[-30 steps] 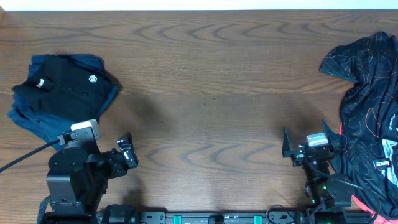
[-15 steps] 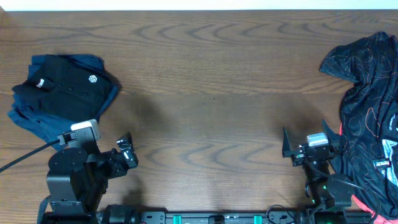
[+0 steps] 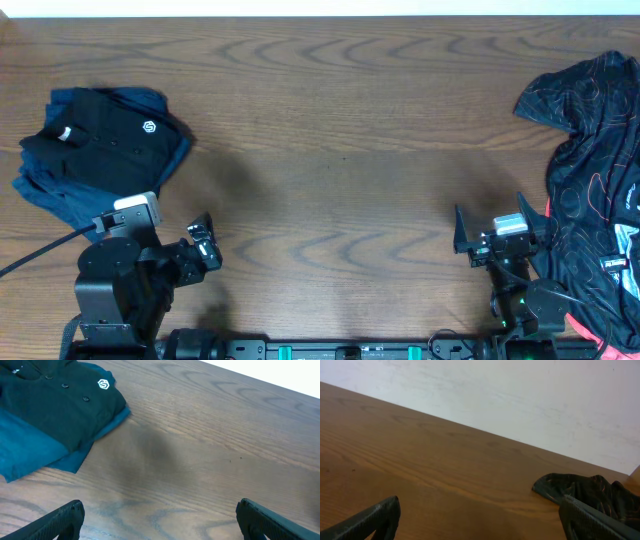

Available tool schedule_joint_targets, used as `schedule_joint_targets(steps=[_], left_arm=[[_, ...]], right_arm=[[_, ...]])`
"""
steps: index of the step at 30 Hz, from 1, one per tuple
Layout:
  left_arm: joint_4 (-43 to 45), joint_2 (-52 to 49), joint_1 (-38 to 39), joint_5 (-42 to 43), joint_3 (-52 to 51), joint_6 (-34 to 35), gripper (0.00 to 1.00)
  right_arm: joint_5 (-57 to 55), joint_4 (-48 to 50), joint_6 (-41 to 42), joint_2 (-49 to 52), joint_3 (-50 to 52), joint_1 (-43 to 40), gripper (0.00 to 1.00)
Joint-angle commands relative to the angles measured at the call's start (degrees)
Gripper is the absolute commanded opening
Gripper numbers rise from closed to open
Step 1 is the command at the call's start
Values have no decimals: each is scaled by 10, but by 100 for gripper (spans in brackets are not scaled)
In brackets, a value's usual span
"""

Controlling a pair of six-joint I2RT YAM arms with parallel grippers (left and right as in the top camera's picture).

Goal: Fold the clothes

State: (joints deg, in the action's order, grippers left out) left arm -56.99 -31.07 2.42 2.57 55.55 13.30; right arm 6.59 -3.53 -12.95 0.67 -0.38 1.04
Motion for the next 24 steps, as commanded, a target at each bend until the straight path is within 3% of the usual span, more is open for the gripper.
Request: schedule_joint_targets(steps=[1, 8, 14, 24], left_arm=[[-3, 0, -1, -7, -3, 0, 98], [29, 31, -16, -21, -66, -108, 98], [183, 138, -21, -20, -240, -172, 98], [437, 245, -21, -20, -454, -178, 98]], right_arm=[[-7, -3, 9, -4, 1, -1, 99], [-7, -3, 9, -4, 1, -1, 99], [-7, -3, 9, -4, 1, -1, 99], [-7, -3, 9, -4, 1, -1, 99]])
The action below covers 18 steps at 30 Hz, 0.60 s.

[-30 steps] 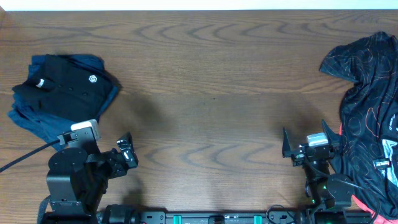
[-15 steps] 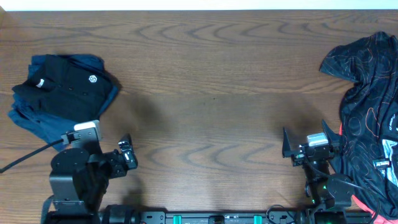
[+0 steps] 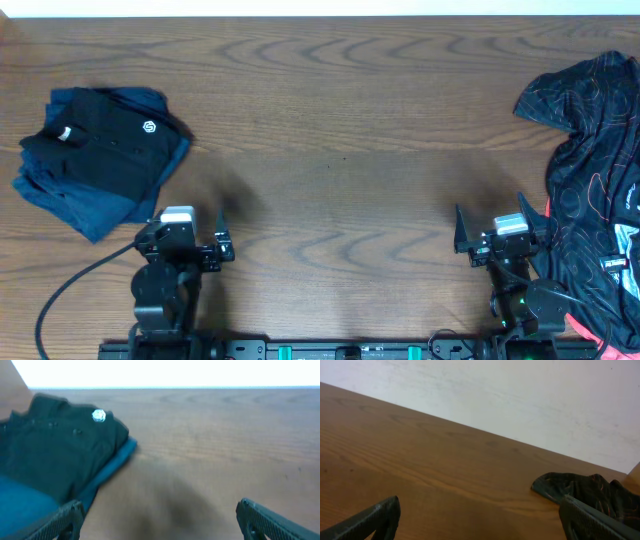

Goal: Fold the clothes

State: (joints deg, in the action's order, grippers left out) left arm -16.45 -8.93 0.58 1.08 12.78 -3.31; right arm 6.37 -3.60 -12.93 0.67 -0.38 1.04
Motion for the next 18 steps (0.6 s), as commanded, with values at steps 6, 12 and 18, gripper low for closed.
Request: schedule_joint_targets(steps=[6, 12, 18], left_arm=[[137, 74, -3, -5, -96, -36, 98], [161, 89, -3, -5, -126, -46, 98], [122, 89, -3, -19, -126, -49, 98]], right_arm=[[-5, -2, 9, -4, 1, -1, 99], [-5, -2, 9, -4, 1, -1, 99], [-5, -2, 9, -4, 1, -1, 99]])
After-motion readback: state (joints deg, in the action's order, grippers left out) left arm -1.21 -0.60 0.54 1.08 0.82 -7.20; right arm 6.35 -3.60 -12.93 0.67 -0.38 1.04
